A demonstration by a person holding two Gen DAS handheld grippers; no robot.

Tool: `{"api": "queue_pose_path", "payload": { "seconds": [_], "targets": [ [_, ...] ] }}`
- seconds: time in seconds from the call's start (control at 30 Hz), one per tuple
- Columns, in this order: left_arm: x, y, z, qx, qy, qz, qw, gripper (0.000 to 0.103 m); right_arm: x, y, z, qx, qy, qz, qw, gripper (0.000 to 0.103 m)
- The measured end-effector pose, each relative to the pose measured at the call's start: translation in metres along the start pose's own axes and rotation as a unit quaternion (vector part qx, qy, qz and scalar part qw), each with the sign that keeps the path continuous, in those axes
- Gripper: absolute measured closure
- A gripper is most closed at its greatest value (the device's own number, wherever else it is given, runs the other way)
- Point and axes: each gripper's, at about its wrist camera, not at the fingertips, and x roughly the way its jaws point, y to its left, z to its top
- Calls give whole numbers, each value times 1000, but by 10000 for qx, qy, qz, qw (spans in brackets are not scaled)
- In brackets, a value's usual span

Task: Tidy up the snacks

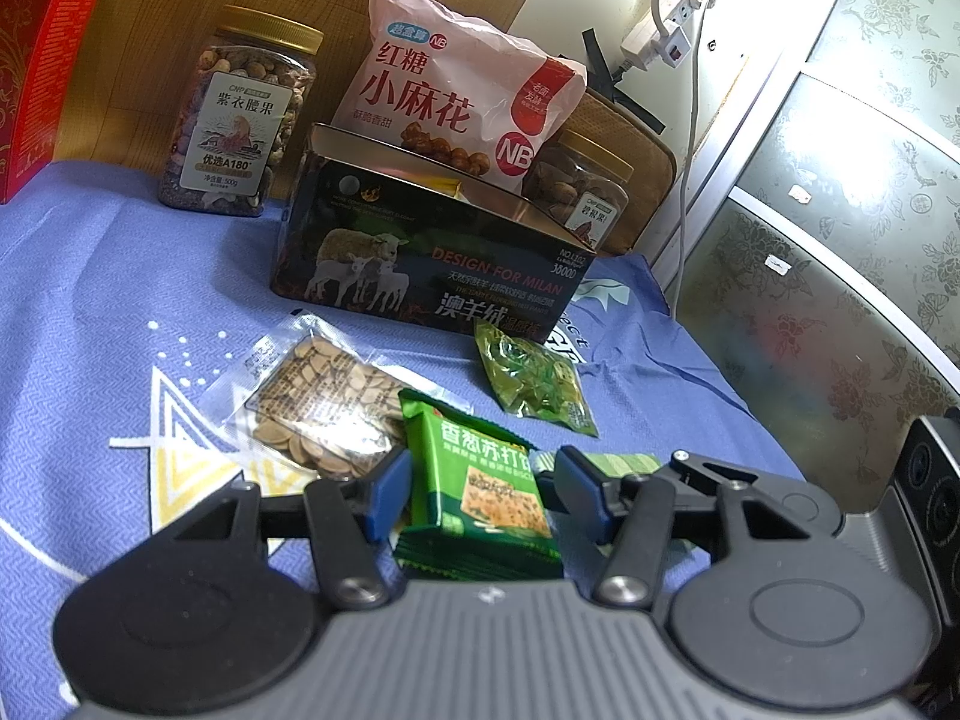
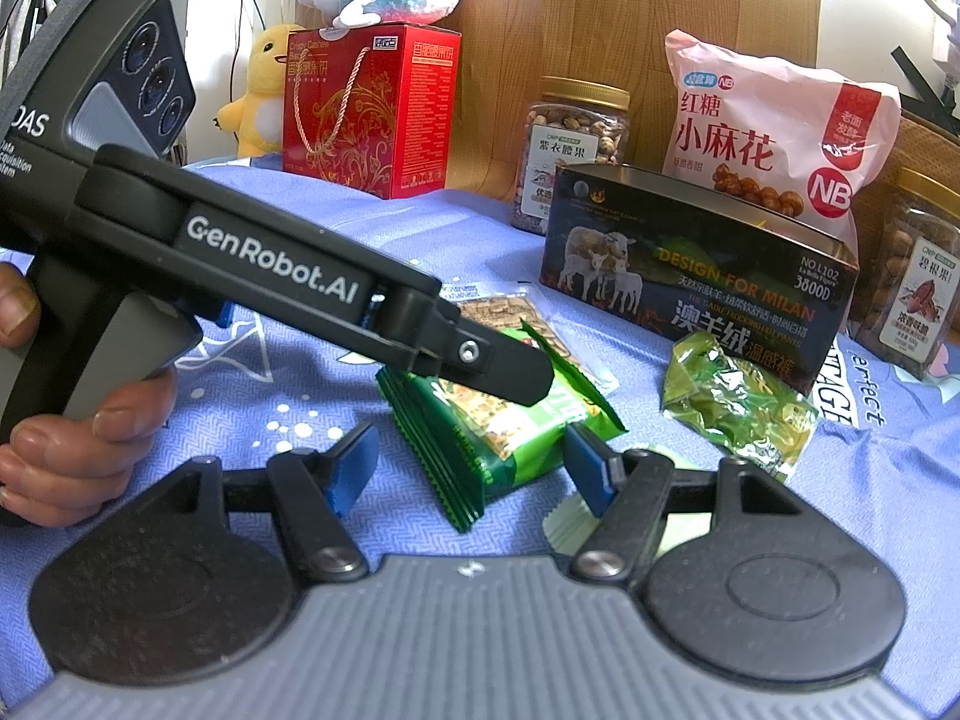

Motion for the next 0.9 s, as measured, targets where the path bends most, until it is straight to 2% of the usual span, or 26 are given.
{"api": "queue_pose_path", "payload": {
  "seconds": [0.77,0.9],
  "targets": [
    [-2,1,0,-16,-27,-69,10000,50,1,-2,-1,81,30,-62,9999,33],
    [-2,0,-1,-21,-1,-66,10000,55,3,-5,0,169,103,-63,9998,32]
  ]
}}
